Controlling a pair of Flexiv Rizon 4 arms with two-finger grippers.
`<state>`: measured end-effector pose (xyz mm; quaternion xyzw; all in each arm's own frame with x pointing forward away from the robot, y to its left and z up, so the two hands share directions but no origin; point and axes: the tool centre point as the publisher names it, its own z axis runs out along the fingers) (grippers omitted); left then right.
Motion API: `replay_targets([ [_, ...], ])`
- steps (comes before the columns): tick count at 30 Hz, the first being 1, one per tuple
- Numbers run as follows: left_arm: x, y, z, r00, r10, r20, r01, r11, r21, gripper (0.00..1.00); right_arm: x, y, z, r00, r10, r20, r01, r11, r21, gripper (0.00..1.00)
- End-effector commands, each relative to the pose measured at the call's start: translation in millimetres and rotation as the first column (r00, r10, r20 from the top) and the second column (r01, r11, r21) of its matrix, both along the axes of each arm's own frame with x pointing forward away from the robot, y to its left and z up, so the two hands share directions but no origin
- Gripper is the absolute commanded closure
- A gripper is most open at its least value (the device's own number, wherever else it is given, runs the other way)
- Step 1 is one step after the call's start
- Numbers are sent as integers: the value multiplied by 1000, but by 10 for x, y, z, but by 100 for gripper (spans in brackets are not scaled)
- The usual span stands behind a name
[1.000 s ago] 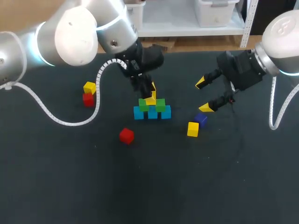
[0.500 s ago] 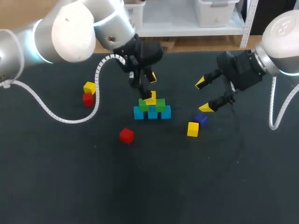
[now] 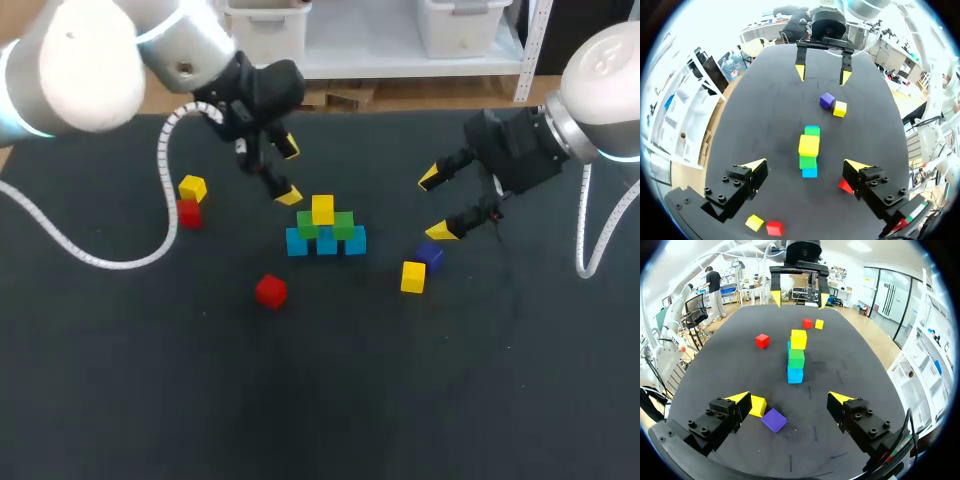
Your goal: Place the blue cubes, place green cubes on the blue cubes, place the yellow cubes on the green cubes, then place the red cubes on the yellow cubes, and place purple cube on the red cubes.
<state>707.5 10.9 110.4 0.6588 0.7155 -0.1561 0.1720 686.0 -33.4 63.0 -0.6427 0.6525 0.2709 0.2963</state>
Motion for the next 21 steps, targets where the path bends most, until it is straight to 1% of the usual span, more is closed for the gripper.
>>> replay_targets([
  [1,-181,185,12,998,41,51,-39,998,-45,0,2,-1,-4,1000,1,0,-1,1000,2,0],
  [7,-268,355,1,995,92,36,-88,991,-96,0,2,-1,-4,1000,1,0,-1,1000,2,0],
  [10,-288,428,-23,995,99,33,-95,991,-95,0,2,-1,-4,1000,1,0,-1,1000,2,0],
  [12,-302,466,-21,994,106,30,-102,990,-102,0,2,-1,-4,1000,1,0,-1,1000,2,0],
  [14,-326,496,-6,993,113,25,-109,986,-124,0,2,-1,-4,1000,1,0,-1,1000,2,0],
  [17,-338,506,0,993,113,24,-109,986,-125,0,2,-1,-4,1000,1,0,-1,1000,2,0],
  [21,-338,506,0,993,113,24,-109,986,-125,0,-110,64,8,999,-25,34,26,1000,-13,0],
])
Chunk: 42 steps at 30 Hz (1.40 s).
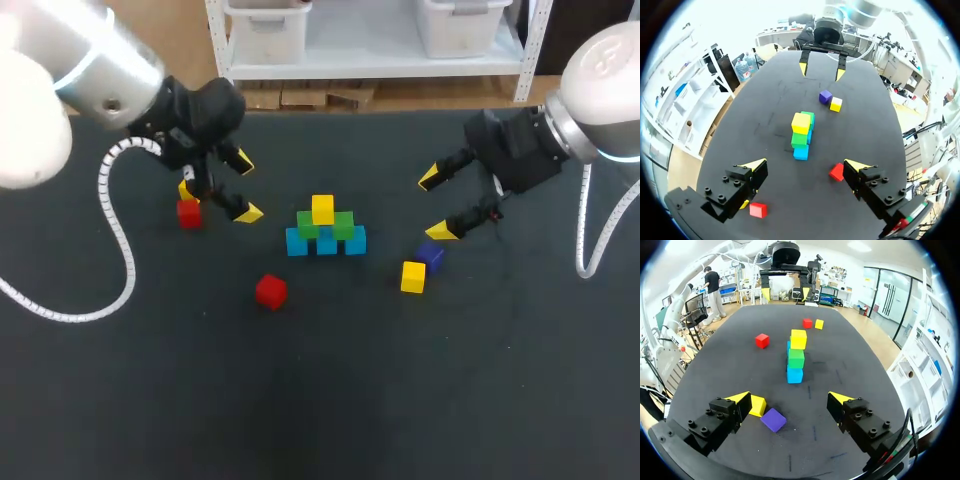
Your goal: Place the blue cubes, place green cubes on the blue cubes, place the yellow cubes on the green cubes, then place the red cubes on the yellow cubes, and place purple cube on the red cubes.
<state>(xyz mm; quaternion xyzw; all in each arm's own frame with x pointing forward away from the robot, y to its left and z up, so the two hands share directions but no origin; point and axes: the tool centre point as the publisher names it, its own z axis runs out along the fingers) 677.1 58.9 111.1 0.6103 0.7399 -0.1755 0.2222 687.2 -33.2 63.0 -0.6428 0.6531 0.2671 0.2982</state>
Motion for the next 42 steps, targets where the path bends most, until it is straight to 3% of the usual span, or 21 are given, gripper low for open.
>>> replay_targets([
  [1,-34,25,-7,1000,1,9,-1,1000,-20,0,-154,83,16,999,-27,37,28,999,-16,0],
  [9,-34,25,-7,1000,1,9,-1,1000,-20,0,-416,166,26,992,-106,69,107,994,-14,0],
  [20,-34,25,-7,1000,1,9,-1,1000,-20,0,-703,118,-77,996,-92,8,92,995,-29,0],
  [31,-34,25,-7,1000,1,9,-1,1000,-20,0,-839,109,-254,999,-10,-37,8,998,-56,0],
  [42,-34,25,-7,1000,1,9,-1,1000,-20,0,-811,223,-439,998,7,-62,-11,998,-59,0],
])
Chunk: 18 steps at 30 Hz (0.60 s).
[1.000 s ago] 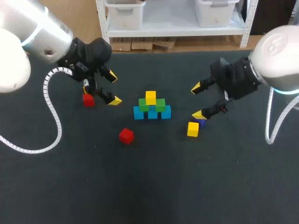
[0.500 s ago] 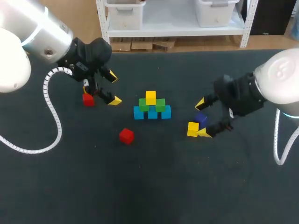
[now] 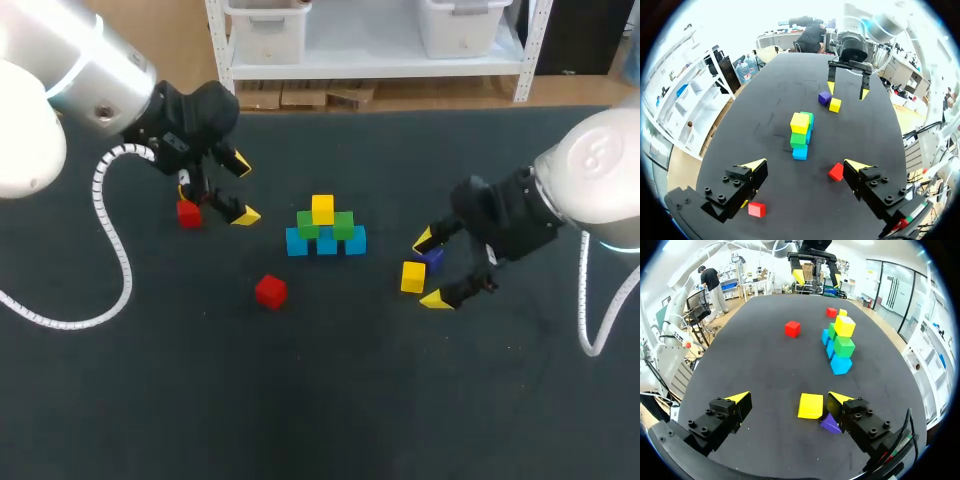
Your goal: Place the blue cubes, place green cubes on the blue cubes, place the yellow cubes on the green cubes, then place the red cubes on the yellow cubes, and place purple cube on the red cubes.
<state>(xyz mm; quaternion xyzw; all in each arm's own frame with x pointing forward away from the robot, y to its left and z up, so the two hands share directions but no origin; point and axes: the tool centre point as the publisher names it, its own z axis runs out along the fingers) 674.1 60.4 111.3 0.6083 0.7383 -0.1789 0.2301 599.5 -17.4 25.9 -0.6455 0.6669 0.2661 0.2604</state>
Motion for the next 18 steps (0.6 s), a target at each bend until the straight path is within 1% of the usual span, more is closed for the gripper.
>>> replay_targets([
  [1,-4,10,-8,1000,-1,2,1,1000,-4,0,71,77,-77,1000,3,-9,-3,1000,-1,0],
  [8,-4,10,-8,1000,-1,2,1,1000,-4,0,92,162,-109,1000,5,-16,-5,1000,-16,0],
  [11,-4,10,-8,1000,-1,2,1,1000,-4,0,77,182,-114,1000,10,-15,-10,999,-40,0],
  [18,-4,10,-8,1000,-1,2,1,1000,-4,0,31,183,-158,1000,16,-26,-17,998,-65,0],
])
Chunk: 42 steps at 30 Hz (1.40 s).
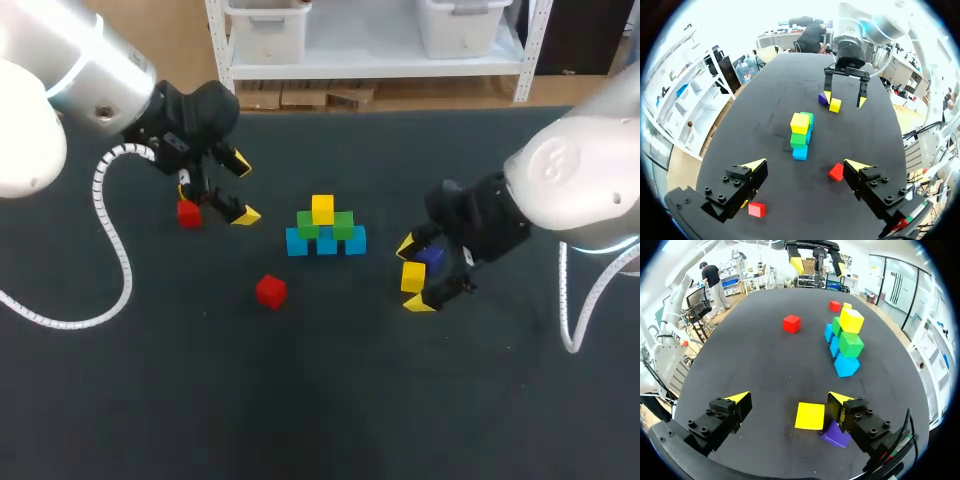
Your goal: Place the blue cubes, place green cubes on the blue cubes, place the yellow cubes on the green cubes, then place the red cubes on the yellow cubes, and place purple cube on the red cubes.
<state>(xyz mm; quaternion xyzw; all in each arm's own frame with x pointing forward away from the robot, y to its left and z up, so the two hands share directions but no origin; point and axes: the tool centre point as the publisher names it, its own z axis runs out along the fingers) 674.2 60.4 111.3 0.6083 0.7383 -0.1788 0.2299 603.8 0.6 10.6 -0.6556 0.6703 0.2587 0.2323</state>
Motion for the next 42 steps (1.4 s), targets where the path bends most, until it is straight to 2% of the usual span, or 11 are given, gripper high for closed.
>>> replay_targets([
  [1,-4,11,-9,1000,-1,2,1,1000,-4,0,-15,-3,-10,1000,-6,-2,6,1000,-15,0],
  [20,-4,11,-9,1000,-1,2,1,1000,-4,0,-28,-125,-43,999,-54,1,54,997,-62,0],
  [37,-4,11,-9,1000,-1,2,1,1000,-4,0,42,-153,-93,996,-85,1,85,994,-74,1],
  [38,-4,11,-9,1000,-1,2,1,1000,-4,0,46,-149,-96,996,-85,1,84,994,-74,5],
  [39,-4,11,-9,1000,-1,2,1,1000,-4,0,53,-143,-103,996,-84,1,84,994,-74,18],
  [40,-4,11,-9,1000,-1,2,1,1000,-4,0,57,-139,-109,996,-84,1,84,994,-73,25],
  [41,-4,11,-9,1000,-1,2,1,1000,-4,0,62,-136,-115,996,-84,1,84,994,-73,40],
  [42,-4,11,-9,1000,-1,2,1,1000,-4,0,65,-134,-121,996,-84,0,84,994,-73,50],
])
